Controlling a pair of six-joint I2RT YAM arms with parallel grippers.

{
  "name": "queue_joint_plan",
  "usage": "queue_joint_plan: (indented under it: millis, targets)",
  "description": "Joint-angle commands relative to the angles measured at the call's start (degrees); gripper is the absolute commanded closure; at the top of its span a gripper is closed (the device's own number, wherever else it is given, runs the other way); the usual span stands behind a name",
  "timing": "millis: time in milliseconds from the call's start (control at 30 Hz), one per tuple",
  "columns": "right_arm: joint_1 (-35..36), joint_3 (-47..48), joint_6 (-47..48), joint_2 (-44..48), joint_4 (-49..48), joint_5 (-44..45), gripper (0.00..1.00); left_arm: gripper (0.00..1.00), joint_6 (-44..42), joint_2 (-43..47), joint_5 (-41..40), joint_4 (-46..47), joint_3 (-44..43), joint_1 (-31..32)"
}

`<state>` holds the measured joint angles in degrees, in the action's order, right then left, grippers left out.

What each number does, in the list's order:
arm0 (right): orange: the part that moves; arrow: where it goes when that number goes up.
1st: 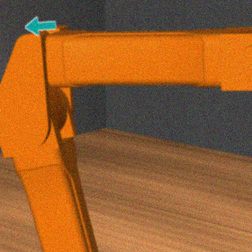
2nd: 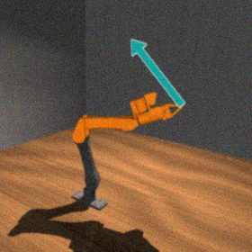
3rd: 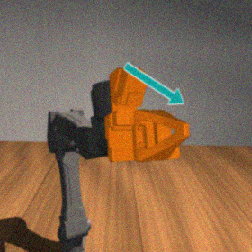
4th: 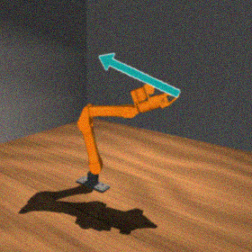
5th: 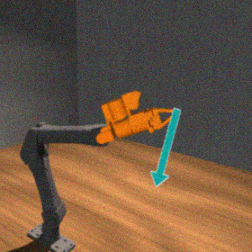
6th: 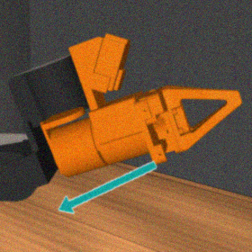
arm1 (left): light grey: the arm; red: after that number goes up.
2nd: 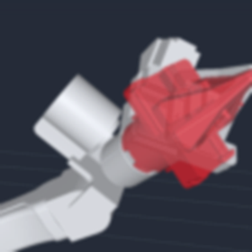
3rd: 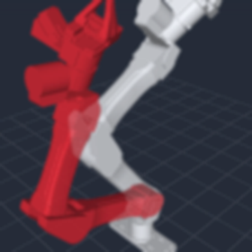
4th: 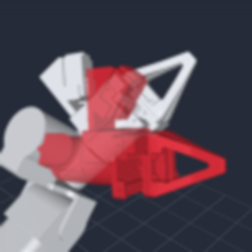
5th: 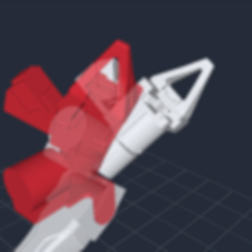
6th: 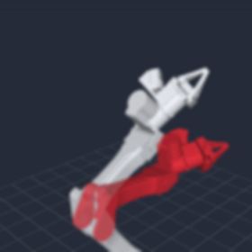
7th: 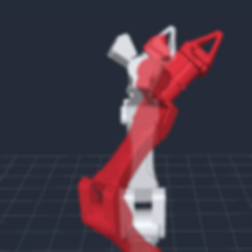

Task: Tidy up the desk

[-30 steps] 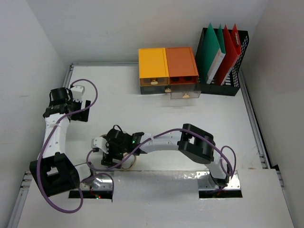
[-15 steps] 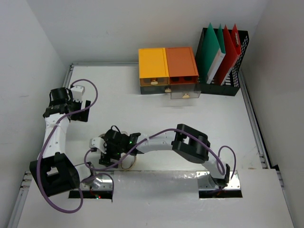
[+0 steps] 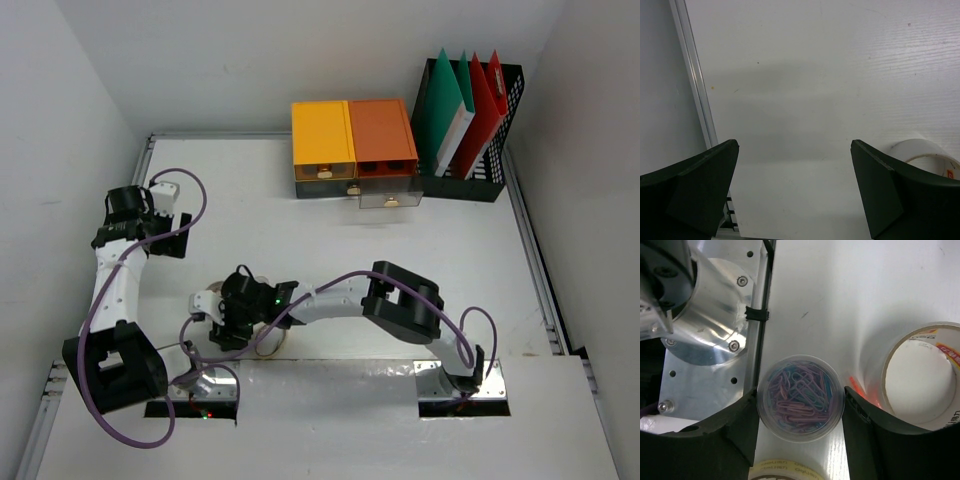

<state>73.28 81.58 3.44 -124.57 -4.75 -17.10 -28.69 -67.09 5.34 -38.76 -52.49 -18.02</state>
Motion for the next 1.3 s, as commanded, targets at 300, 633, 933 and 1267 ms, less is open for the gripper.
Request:
queue_joint_plan:
  millis: [300,633,933,1267]
  targets:
    - [0.0,-3.8,-0.5,11.6,0.4,1.5,0.86,0.06,0.2,0.5,1.0,2.1,-1.4,-0.1]
    - [-7.3,-4.9,-5.4,22.5,6.7,9.5,0.96,0.06,0.0,-0.2,2.0,3.0,-1.3,-0.1]
    - [-24.7,-5.6,-9.3,34.7,14.5,16.0,0.98,0.06,0.5,-0.3,4.4,3.3,-1.1,-0.1]
    - [-44.3,1.4,-8.7,33.8,20.7,28.0,1.00,0.06,0.7,-1.6,4.0,3.8,-2.5,-0.1]
